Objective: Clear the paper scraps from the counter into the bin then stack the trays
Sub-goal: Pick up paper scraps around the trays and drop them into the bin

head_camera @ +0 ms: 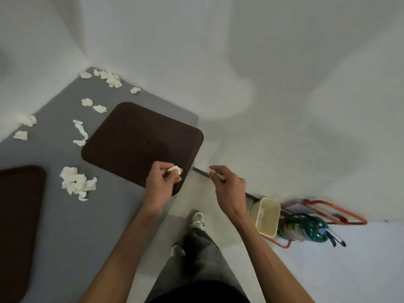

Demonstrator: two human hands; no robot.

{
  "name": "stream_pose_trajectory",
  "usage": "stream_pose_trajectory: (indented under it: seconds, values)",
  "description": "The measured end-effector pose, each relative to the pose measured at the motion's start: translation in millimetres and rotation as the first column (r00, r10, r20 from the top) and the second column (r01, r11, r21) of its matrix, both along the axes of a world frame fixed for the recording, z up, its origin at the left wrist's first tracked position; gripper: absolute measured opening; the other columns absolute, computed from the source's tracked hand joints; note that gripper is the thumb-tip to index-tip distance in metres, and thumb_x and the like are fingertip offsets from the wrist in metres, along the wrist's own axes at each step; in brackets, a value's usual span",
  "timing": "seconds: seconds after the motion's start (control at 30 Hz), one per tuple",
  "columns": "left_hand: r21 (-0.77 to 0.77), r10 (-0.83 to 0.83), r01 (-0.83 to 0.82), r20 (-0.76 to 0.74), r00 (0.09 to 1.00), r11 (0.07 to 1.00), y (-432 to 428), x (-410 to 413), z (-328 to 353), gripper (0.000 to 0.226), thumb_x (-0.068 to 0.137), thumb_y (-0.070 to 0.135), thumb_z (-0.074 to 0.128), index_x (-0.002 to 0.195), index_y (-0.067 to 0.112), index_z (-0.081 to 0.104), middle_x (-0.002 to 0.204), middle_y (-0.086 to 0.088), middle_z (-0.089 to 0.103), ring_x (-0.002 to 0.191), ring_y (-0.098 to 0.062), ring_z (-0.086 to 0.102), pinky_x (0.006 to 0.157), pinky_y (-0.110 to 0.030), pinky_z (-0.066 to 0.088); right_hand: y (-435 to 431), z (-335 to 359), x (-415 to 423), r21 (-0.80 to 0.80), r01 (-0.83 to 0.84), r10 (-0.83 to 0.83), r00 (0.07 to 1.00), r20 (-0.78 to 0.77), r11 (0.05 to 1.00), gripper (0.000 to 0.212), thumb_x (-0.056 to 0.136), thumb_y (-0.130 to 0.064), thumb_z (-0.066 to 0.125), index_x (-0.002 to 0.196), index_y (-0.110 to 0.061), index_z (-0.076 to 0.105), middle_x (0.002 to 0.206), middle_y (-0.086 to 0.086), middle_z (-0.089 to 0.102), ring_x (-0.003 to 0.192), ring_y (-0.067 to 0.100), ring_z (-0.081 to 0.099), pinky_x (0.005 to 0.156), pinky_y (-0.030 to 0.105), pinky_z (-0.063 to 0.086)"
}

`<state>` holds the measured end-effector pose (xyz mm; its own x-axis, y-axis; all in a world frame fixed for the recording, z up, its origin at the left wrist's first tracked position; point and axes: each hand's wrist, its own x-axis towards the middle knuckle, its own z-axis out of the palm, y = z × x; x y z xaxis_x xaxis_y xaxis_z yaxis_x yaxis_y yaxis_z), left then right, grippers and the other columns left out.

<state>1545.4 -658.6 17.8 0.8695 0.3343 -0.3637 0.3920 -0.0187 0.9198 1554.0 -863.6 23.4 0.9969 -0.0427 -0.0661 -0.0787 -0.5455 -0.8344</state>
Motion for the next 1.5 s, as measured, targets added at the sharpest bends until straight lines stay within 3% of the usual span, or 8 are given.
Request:
stream_pose_trajectory:
  seconds: [0.37,0.6,0.77,1.07,1.23,1.37,1.43,1.5]
  values:
    - [0.07,-0.273,0.275,-0.036,0.961,0.959,-177.5,-49.6,-40.7,0.02,0.091,0.016,0.078,0.095,0.033,0.069,0.103,0.008,0.076,0.101,-0.016,0.073,0.093,-0.047,0.06,-189.9,-49.5,-96.9,0.039,0.37,-0.362,0.923,-0.132,0.928,0.022,0.094,-0.024,0.08,0.104,-0.02,0.061,0.091,-0.015,0.068,0.082,-0.007,0.065,0.063,0.008,0.045]
    - [0.17,-0.233,0.252,-0.126,0.964,0.953,-302.7,-72.6,-89.4,0.016,0.089,0.016,0.079,0.101,0.028,0.077,0.096,0.017,0.076,0.09,0.0,0.07,0.091,-0.03,0.058,-325.1,-124.0,-123.0,0.001,0.37,-0.355,0.893,-0.275,0.929,0.019,0.098,-0.023,0.076,0.108,-0.02,0.06,0.105,-0.003,0.069,0.091,0.007,0.069,0.064,0.01,0.052]
    - [0.195,-0.234,0.265,-0.167,0.958,0.944,-382.7,-92.4,-155.6,0.021,0.089,0.013,0.078,0.104,0.027,0.075,0.097,0.013,0.076,0.088,0.0,0.07,0.086,-0.027,0.059,-390.7,-188.8,-117.2,-0.062,0.29,-0.295,0.906,-0.303,0.955,0.019,0.098,-0.015,0.074,0.112,-0.017,0.061,0.11,-0.001,0.065,0.097,0.015,0.069,0.082,0.031,0.062]
    - [0.264,-0.367,0.465,-0.345,0.864,0.845,-455.2,-91.2,-364.9,0.02,0.091,0.015,0.071,0.103,0.029,0.078,0.097,0.012,0.078,0.087,-0.006,0.072,0.089,-0.028,0.058,-449.3,-396.0,-103.8,-0.231,0.103,-0.195,0.884,-0.424,0.967,0.019,0.101,-0.01,0.066,0.116,-0.021,0.062,0.127,0.006,0.063,0.105,0.015,0.055,0.086,0.025,0.052]
    - [0.28,-0.467,0.54,-0.289,0.836,0.794,-471.9,-68.4,-483.2,0.007,0.095,0.024,0.068,0.095,0.022,0.074,0.081,0.007,0.075,0.07,-0.009,0.073,0.074,-0.03,0.06,-457.9,-511.1,-78.5,-0.294,-0.074,-0.071,0.889,-0.452,0.953,0.021,0.102,-0.009,0.057,0.122,-0.015,0.059,0.124,0.015,0.062,0.102,0.032,0.061,0.083,0.038,0.054]
    - [0.385,-0.552,0.6,-0.238,0.799,0.701,-496.8,-38.4,-560.3,0.072,0.091,0.079,0.037,0.084,0.018,0.075,0.071,0.006,0.071,0.064,-0.008,0.064,0.062,-0.018,0.043,-460.0,-580.8,-44.6,-0.356,-0.181,-0.017,0.873,-0.487,0.917,0.022,0.108,-0.014,0.048,0.129,-0.016,0.053,0.127,0.016,0.06,0.103,0.035,0.066,0.085,0.048,0.063]
    - [0.369,-0.574,0.649,-0.304,0.761,0.665,-511.8,-24.5,-587.9,0.062,0.096,0.069,0.043,0.082,0.017,0.075,0.072,0.0,0.071,0.066,-0.015,0.066,0.064,-0.024,0.049,-465.5,-606.8,-27.4,-0.375,-0.212,-0.012,0.858,-0.514,0.903,0.025,0.108,-0.013,0.047,0.131,-0.016,0.052,0.129,0.016,0.058,0.106,0.036,0.065,0.087,0.048,0.061]
    - [0.366,-0.61,0.731,-0.403,0.682,0.576,-525.7,-13.6,-608.0,0.026,0.097,0.031,0.058,0.089,0.015,0.077,0.082,-0.007,0.075,0.077,-0.026,0.069,0.077,-0.034,0.055,-471.5,-627.9,-13.0,-0.4,-0.241,-0.017,0.84,-0.543,0.884,0.032,0.107,-0.011,0.046,0.138,-0.016,0.05,0.132,0.017,0.056,0.11,0.037,0.064,0.091,0.049,0.06]
